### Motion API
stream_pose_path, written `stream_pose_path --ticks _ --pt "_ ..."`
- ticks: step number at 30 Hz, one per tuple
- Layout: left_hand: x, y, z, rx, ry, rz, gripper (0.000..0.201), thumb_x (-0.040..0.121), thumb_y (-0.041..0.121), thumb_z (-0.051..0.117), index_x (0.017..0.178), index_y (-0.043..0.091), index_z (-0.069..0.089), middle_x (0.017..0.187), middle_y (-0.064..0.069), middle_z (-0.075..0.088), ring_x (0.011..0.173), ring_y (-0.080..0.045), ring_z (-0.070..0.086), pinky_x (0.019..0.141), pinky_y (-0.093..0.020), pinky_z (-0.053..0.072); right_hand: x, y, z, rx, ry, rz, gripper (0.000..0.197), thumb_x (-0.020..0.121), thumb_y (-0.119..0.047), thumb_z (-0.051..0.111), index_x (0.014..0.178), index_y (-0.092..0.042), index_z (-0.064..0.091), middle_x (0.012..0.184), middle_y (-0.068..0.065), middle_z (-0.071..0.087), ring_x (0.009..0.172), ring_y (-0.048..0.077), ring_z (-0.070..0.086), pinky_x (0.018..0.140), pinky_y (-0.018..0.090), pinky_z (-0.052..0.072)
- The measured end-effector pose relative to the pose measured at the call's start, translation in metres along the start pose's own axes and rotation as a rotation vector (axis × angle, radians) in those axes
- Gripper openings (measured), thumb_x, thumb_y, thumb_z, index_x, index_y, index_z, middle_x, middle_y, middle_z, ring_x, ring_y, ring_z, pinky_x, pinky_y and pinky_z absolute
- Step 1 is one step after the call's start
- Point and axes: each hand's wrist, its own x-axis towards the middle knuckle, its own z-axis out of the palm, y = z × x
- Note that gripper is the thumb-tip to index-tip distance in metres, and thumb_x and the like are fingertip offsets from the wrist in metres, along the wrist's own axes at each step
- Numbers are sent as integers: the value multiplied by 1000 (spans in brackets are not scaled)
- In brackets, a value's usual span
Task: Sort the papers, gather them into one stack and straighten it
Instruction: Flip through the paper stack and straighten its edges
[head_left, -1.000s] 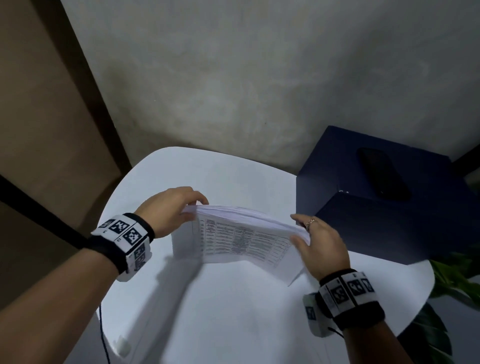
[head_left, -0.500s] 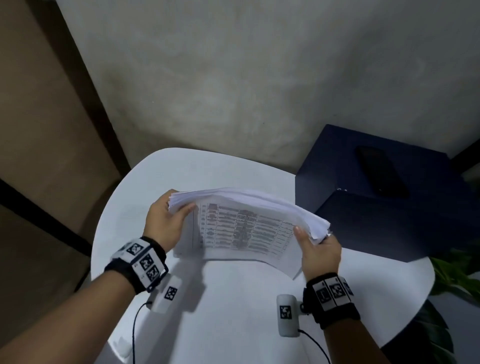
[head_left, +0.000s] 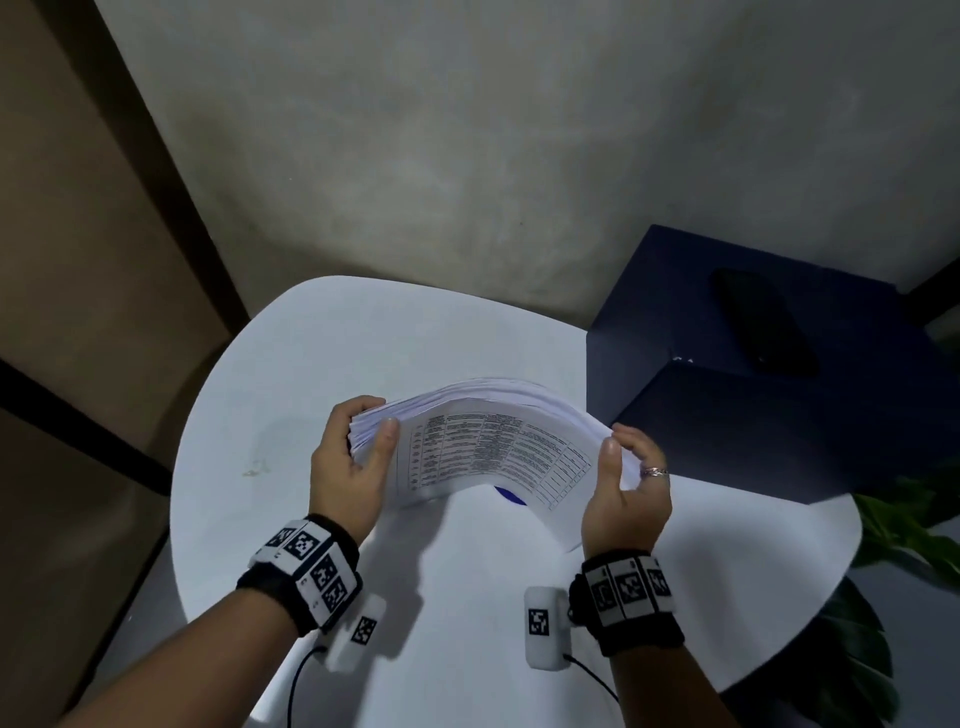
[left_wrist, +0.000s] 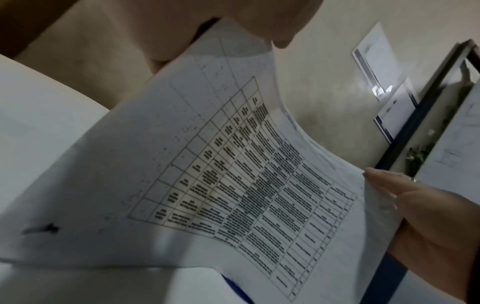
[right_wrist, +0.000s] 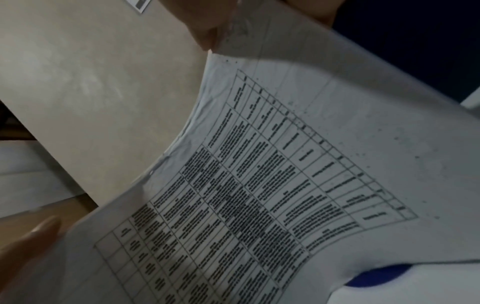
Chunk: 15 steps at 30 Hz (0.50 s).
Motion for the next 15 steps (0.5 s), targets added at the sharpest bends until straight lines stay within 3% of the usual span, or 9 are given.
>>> stream_pose_path --ticks 2,5,9,11,15 --pt "1 2 3 -25 25 7 29 93 36 53 112 15 62 100 28 64 97 16 56 80 2 37 2 -2 -1 -40 -6 -42 26 90 -15 63 85 -39 60 107 -13 64 103 -4 58 91 10 42" --pt "4 3 7 -58 51 -4 22 96 31 50 106 19 65 97 34 65 96 13 59 80 -1 40 3 -2 -2 -100 -33 -61 36 88 -8 66 78 -41 57 107 -11 63 100 -11 56 87 5 40" --pt "9 -1 9 -71 83 -31 21 99 26 49 94 19 69 92 28 69 91 8 61 79 -5 42 5 1 -3 -88 -27 -16 30 85 -6 68 71 -31 61 105 -17 62 97 -11 56 85 16 44" --pt "10 -2 10 -71 85 -35 20 98 24 51 95 18 70 91 27 69 92 7 61 80 -5 43 6 0 -2 -67 -24 -5 23 85 -6 68 69 -22 63 104 -13 63 96 -10 57 86 19 45" --pt "11 0 9 -70 86 -29 17 96 19 52 97 19 70 95 15 70 95 8 61 82 -4 42 8 -1 1 -12 28 88 23 83 -6 67 74 -25 58 99 -14 66 93 -9 59 85 26 49"
